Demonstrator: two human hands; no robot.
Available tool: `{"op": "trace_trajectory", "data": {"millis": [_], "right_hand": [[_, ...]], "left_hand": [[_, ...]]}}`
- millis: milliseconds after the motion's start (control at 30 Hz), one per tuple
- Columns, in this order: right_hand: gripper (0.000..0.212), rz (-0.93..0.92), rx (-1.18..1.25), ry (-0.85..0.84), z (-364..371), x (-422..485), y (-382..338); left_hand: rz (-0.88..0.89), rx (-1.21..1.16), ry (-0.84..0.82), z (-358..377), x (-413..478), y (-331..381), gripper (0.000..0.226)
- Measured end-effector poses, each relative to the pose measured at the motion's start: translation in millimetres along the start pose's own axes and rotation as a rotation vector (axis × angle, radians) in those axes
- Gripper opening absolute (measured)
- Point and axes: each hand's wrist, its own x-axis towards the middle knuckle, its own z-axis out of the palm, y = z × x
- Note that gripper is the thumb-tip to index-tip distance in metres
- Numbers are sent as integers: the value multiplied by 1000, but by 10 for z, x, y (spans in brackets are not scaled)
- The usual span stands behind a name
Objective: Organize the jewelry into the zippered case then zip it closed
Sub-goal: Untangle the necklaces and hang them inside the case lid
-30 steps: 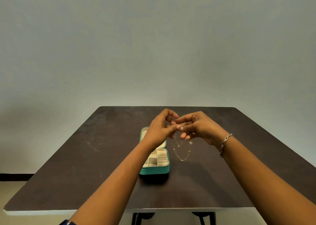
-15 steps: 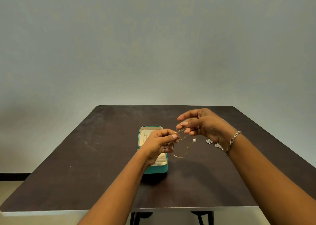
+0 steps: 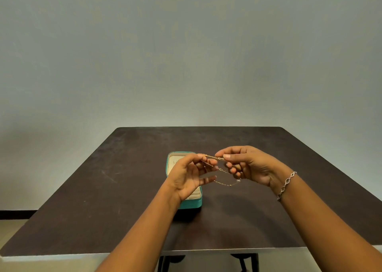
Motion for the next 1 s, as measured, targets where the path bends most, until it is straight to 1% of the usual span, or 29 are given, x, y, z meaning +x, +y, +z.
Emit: {"op": "trace_trajectory", "data": {"millis": [100,200,367,500,633,733,800,900,1000], "right_hand": [[16,-14,192,18,-10,-5,45],[20,-37,372,77,-32,0,72],[25,-75,490,101,-43,-4,98],[21,-89,502,143,-89,-25,96],[15,-76,496,171,-147,-45,151],[21,-54,482,163,-163,-61,211],[24,-40,460,160,-170,-66,253],[17,-11,393,173,-158,-68,311],[14,22,301,134,-108,-64,356]], "left_hand": [[-23,-10,15,-1,9,-34,11],[-53,108,27,6,11,-58,10],[-76,302,27,32,-9,-80,18],[-100,281,34,11,-25,-67,20],[-71,87,43,4,-15,-4,25],[-24,-27,59,4,-1,58,20],[19,-13,60,23,9,109,16],[68,69,76,88,17,197,15],[97,185,100,168,18,270,14]]}}
